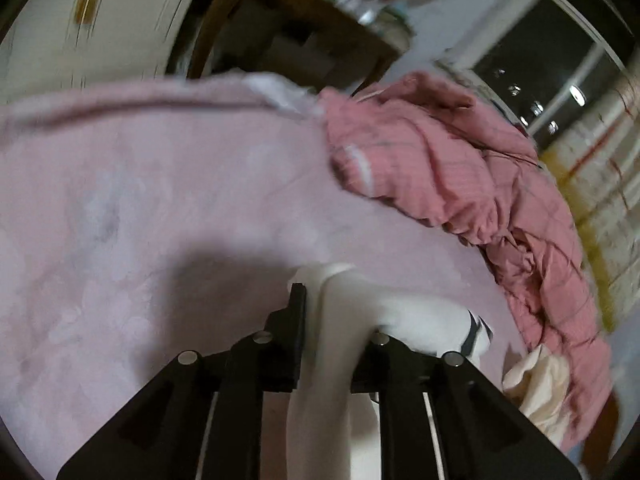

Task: Fold large clothes

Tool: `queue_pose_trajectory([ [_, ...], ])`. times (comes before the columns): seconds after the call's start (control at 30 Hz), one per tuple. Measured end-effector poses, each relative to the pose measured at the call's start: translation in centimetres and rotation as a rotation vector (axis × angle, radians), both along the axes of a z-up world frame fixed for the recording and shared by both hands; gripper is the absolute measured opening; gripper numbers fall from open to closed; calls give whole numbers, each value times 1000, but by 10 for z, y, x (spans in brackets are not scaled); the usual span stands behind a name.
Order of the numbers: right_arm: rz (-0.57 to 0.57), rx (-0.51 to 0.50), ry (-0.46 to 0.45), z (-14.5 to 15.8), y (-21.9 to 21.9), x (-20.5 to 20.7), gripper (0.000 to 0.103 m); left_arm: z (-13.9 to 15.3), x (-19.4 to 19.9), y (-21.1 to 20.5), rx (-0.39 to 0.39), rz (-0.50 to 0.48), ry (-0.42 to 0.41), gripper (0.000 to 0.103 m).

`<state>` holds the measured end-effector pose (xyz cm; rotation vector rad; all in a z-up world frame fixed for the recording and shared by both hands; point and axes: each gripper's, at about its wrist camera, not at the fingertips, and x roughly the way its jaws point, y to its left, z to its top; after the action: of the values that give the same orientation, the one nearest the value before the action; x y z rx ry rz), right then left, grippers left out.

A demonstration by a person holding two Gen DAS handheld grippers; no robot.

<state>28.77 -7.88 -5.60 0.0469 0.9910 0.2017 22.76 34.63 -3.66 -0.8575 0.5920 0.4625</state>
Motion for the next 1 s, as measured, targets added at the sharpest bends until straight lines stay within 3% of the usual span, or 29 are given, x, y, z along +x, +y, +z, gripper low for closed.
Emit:
queue_pose_trajectory([
  [0.1, 2, -12, -2, 0, 1, 0, 66, -1, 2, 7, -44, -81, -56, 14],
  [0.17, 2, -11, -2, 0, 1, 0, 66, 10, 1, -1, 23, -88, -61, 14],
  [0.3, 2, -15, -2, 0, 2, 0, 66, 36, -12, -26, 205, 4, -94, 18],
  [0.4, 3, -14, -3, 1, 1, 0, 66, 47, -28, -19, 264, 133, -120, 18],
  [0.5, 4, -9, -3, 0, 0, 0, 66, 40, -37, 0, 230, 227, -88, 18],
  [0.63, 4, -17, -4, 0, 1, 0, 66, 19, -38, 24, 86, 231, -79, 18],
  [0.7, 5, -21, -4, 0, 2, 0, 66, 17, -35, 24, 74, 195, -103, 18],
  [0.8, 6, -26, -6, 1, 3, -1, 66, 23, -22, 16, 30, 3, -226, 7],
  [0.93, -16, 35, -48, 19, -11, -7, 66, 57, -26, -23, 151, -148, -360, 6],
  [1.0, -36, 84, -81, 35, -24, -13, 66, 77, -27, -55, 172, -326, -459, 6],
])
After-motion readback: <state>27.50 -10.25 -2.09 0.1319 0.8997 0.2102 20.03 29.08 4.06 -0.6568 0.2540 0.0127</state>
